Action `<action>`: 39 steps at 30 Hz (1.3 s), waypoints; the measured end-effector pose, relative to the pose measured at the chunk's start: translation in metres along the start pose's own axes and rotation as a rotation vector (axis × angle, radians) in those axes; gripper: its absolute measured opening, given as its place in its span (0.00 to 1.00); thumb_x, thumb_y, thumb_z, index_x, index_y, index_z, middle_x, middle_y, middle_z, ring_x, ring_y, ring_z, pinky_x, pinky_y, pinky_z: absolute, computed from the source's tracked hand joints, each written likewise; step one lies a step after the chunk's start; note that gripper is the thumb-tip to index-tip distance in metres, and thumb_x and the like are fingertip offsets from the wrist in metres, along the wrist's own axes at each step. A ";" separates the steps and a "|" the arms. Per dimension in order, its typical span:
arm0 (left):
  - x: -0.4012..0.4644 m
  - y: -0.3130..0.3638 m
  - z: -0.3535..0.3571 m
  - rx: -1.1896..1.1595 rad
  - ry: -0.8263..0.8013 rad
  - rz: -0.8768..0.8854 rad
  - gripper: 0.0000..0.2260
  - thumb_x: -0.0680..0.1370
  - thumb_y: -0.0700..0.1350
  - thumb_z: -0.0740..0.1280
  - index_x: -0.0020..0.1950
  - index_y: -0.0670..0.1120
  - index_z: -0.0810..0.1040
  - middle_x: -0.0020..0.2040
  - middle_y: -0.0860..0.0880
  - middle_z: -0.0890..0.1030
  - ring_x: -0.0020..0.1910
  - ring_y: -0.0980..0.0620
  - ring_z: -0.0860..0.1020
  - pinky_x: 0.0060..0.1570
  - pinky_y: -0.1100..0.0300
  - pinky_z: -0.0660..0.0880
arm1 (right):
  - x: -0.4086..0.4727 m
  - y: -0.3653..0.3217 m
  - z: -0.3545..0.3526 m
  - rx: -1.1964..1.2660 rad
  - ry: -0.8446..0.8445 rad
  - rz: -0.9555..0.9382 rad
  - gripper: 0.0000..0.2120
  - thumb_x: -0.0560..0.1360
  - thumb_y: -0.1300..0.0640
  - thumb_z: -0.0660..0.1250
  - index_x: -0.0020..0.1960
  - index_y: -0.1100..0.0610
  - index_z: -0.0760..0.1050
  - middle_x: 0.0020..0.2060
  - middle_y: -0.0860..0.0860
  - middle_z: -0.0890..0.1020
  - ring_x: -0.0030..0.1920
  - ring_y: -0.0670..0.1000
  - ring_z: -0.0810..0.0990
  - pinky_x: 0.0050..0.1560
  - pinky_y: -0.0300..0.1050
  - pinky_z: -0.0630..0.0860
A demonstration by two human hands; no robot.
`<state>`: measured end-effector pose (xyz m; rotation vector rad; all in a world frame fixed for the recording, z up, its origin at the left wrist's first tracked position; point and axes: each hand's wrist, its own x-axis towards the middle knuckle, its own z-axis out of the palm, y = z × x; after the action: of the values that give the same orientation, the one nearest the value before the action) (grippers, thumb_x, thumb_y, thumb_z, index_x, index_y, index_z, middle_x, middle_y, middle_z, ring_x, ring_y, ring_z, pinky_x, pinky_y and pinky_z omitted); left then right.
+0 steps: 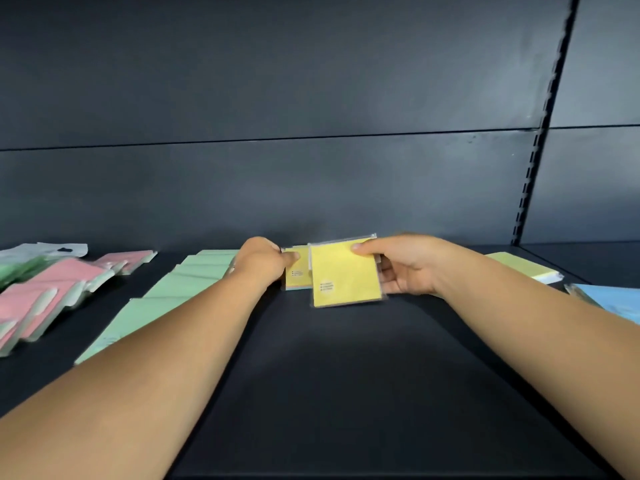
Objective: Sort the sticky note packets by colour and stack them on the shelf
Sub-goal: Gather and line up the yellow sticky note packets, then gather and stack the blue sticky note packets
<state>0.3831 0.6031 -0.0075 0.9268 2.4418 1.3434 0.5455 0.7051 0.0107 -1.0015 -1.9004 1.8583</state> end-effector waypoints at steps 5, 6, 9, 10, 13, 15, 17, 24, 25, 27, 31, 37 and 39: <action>0.003 -0.004 -0.003 -0.253 0.031 -0.088 0.14 0.75 0.47 0.68 0.33 0.42 0.72 0.43 0.37 0.80 0.49 0.39 0.80 0.58 0.46 0.75 | 0.005 0.006 0.016 -0.029 0.034 -0.042 0.05 0.74 0.59 0.68 0.42 0.57 0.73 0.39 0.52 0.80 0.37 0.49 0.78 0.39 0.42 0.77; 0.000 -0.002 -0.005 -0.309 0.045 -0.109 0.15 0.76 0.47 0.67 0.33 0.42 0.71 0.42 0.38 0.79 0.48 0.41 0.79 0.59 0.47 0.75 | 0.007 0.006 0.020 -0.022 0.057 -0.054 0.05 0.73 0.60 0.69 0.43 0.58 0.73 0.41 0.53 0.80 0.40 0.50 0.79 0.44 0.44 0.77; -0.007 0.001 -0.013 -0.367 0.043 -0.116 0.15 0.78 0.46 0.64 0.33 0.44 0.68 0.36 0.45 0.75 0.46 0.45 0.75 0.51 0.55 0.76 | 0.012 0.007 0.033 -0.086 0.163 -0.134 0.11 0.72 0.58 0.71 0.37 0.57 0.70 0.39 0.56 0.77 0.39 0.53 0.76 0.42 0.44 0.76; -0.011 0.002 -0.016 -0.353 0.022 -0.108 0.15 0.78 0.47 0.64 0.33 0.44 0.68 0.36 0.46 0.74 0.46 0.45 0.74 0.47 0.58 0.75 | 0.012 0.007 0.037 -0.199 0.197 -0.162 0.14 0.72 0.56 0.71 0.35 0.56 0.67 0.35 0.55 0.75 0.35 0.52 0.74 0.37 0.42 0.72; -0.024 0.006 -0.026 -0.230 -0.049 -0.037 0.13 0.78 0.49 0.63 0.36 0.44 0.72 0.43 0.44 0.76 0.49 0.46 0.75 0.55 0.55 0.75 | 0.007 0.007 0.042 -0.733 0.308 -0.203 0.18 0.74 0.44 0.65 0.37 0.58 0.67 0.35 0.51 0.72 0.38 0.53 0.71 0.31 0.41 0.63; -0.029 0.009 -0.029 -0.117 -0.054 0.043 0.12 0.79 0.50 0.62 0.46 0.42 0.78 0.50 0.43 0.78 0.54 0.44 0.76 0.61 0.52 0.72 | 0.007 0.007 0.043 -0.898 0.330 -0.226 0.21 0.75 0.41 0.62 0.36 0.57 0.65 0.35 0.51 0.71 0.43 0.54 0.70 0.31 0.41 0.62; -0.035 0.016 -0.029 0.034 -0.057 0.144 0.11 0.79 0.51 0.60 0.51 0.46 0.78 0.50 0.44 0.78 0.52 0.45 0.75 0.56 0.56 0.72 | 0.006 0.005 0.038 -0.940 0.344 -0.246 0.22 0.75 0.40 0.61 0.33 0.56 0.63 0.39 0.53 0.72 0.45 0.54 0.70 0.37 0.42 0.65; -0.065 0.035 -0.004 0.291 -0.236 0.405 0.11 0.78 0.53 0.60 0.44 0.52 0.79 0.41 0.54 0.75 0.44 0.52 0.72 0.42 0.60 0.68 | -0.016 0.000 -0.060 -1.082 0.513 -0.112 0.21 0.78 0.45 0.59 0.32 0.59 0.68 0.36 0.55 0.73 0.45 0.55 0.73 0.40 0.41 0.64; -0.071 0.038 0.003 0.319 -0.281 0.440 0.12 0.78 0.54 0.60 0.43 0.51 0.80 0.40 0.55 0.75 0.43 0.53 0.72 0.41 0.61 0.67 | -0.023 0.004 -0.076 -1.093 0.549 -0.083 0.20 0.78 0.46 0.59 0.34 0.59 0.71 0.38 0.56 0.75 0.48 0.57 0.75 0.40 0.42 0.66; -0.084 0.043 0.017 0.373 -0.348 0.513 0.14 0.78 0.56 0.59 0.49 0.51 0.80 0.45 0.55 0.79 0.47 0.54 0.75 0.45 0.61 0.69 | -0.036 0.010 -0.108 -1.117 0.644 -0.002 0.18 0.77 0.44 0.59 0.51 0.59 0.77 0.53 0.59 0.78 0.59 0.58 0.75 0.51 0.44 0.69; -0.098 0.046 0.031 0.474 -0.375 0.570 0.20 0.78 0.60 0.56 0.54 0.47 0.79 0.51 0.50 0.80 0.53 0.51 0.75 0.56 0.53 0.72 | -0.044 0.029 -0.150 -1.104 0.743 0.295 0.34 0.72 0.31 0.54 0.67 0.55 0.69 0.70 0.56 0.66 0.72 0.59 0.59 0.69 0.52 0.60; -0.101 0.045 0.031 0.438 -0.345 0.487 0.19 0.79 0.58 0.56 0.37 0.47 0.75 0.31 0.53 0.69 0.35 0.54 0.69 0.34 0.62 0.63 | -0.037 0.046 -0.152 -0.996 0.720 0.362 0.42 0.68 0.29 0.60 0.71 0.56 0.62 0.72 0.55 0.63 0.72 0.59 0.58 0.69 0.55 0.58; -0.103 0.048 0.032 0.402 -0.305 0.460 0.18 0.79 0.57 0.56 0.33 0.52 0.70 0.29 0.54 0.66 0.31 0.57 0.67 0.31 0.64 0.60 | -0.036 0.046 -0.155 -0.745 0.758 0.218 0.46 0.66 0.36 0.70 0.72 0.59 0.55 0.68 0.56 0.68 0.68 0.60 0.65 0.67 0.55 0.62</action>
<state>0.4986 0.5811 0.0020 1.7312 2.3766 0.7338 0.6842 0.7946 -0.0059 -1.8502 -1.9976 0.5929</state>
